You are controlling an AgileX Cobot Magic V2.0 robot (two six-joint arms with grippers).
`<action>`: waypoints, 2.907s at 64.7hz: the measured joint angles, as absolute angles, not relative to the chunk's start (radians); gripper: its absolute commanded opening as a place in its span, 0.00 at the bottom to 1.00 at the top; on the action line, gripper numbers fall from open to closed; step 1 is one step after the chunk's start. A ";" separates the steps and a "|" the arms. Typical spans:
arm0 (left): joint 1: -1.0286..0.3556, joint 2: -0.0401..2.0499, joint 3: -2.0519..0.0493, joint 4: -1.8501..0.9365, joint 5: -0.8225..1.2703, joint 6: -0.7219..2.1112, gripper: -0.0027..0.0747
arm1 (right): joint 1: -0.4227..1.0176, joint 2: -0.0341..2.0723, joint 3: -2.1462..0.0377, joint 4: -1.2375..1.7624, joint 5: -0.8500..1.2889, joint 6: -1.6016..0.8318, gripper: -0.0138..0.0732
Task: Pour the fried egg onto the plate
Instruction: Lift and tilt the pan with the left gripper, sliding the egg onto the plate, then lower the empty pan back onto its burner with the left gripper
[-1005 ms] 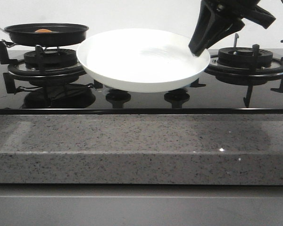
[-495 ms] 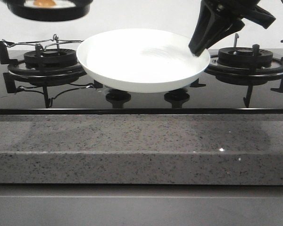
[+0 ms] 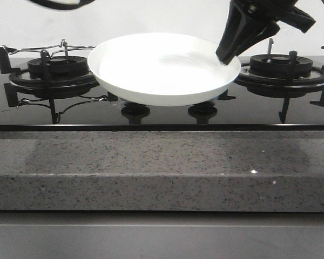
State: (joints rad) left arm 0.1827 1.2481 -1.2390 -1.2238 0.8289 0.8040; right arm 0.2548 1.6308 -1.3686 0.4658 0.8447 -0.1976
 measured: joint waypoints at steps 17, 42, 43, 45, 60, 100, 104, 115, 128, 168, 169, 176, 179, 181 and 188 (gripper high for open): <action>-0.050 1.181 -1.239 -1.155 0.732 0.804 0.01 | 0.255 1.631 -1.369 0.466 0.845 -0.198 0.09; -0.393 1.181 -1.237 -0.806 0.431 0.804 0.01 | 0.255 1.631 -1.369 0.466 0.845 -0.198 0.09; -0.403 1.181 -1.237 -0.791 0.426 0.804 0.01 | 0.255 1.631 -1.369 0.466 0.845 -0.198 0.09; -0.427 1.181 -1.237 -0.762 0.415 0.804 0.01 | 0.255 1.631 -1.369 0.466 0.845 -0.198 0.09; -0.533 1.181 -1.235 -0.583 0.345 0.804 0.01 | 0.255 1.631 -1.369 0.466 0.845 -0.198 0.09; -0.552 1.181 -1.235 -0.509 0.306 0.804 0.01 | 0.255 1.631 -1.365 0.457 0.844 -0.202 0.09; -0.552 1.181 -1.235 -0.509 0.306 0.804 0.01 | 0.255 1.631 -1.365 0.457 0.844 -0.202 0.09; -0.510 1.181 -1.235 -0.546 0.306 0.771 0.01 | 0.255 1.632 -1.363 0.457 0.844 -0.202 0.09; -0.276 1.188 -1.235 -0.779 0.311 0.708 0.01 | 0.255 1.632 -1.363 0.457 0.844 -0.202 0.09; 0.335 1.627 -1.233 -1.598 0.867 0.679 0.01 | 0.255 1.632 -1.363 0.457 0.844 -0.202 0.09; 0.337 1.638 -1.233 -1.602 0.874 0.676 0.01 | 0.255 1.632 -1.363 0.457 0.844 -0.202 0.09; 0.344 1.704 -1.233 -1.610 0.910 0.653 0.01 | 0.255 1.632 -1.363 0.457 0.844 -0.202 0.09; 0.344 1.734 -1.233 -1.610 0.926 0.639 0.01 | 0.255 1.632 -1.363 0.457 0.844 -0.202 0.09; 0.344 1.745 -1.233 -1.610 0.935 0.634 0.01 | 0.255 1.632 -1.363 0.457 0.844 -0.202 0.09; 0.344 1.792 -1.233 -1.612 0.956 0.616 0.04 | 0.255 1.632 -1.363 0.457 0.844 -0.202 0.09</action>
State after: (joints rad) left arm 0.3436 1.7922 -1.2333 -1.6115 0.9559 0.6161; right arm 0.2548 1.6315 -1.3631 0.4569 0.8444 -0.2021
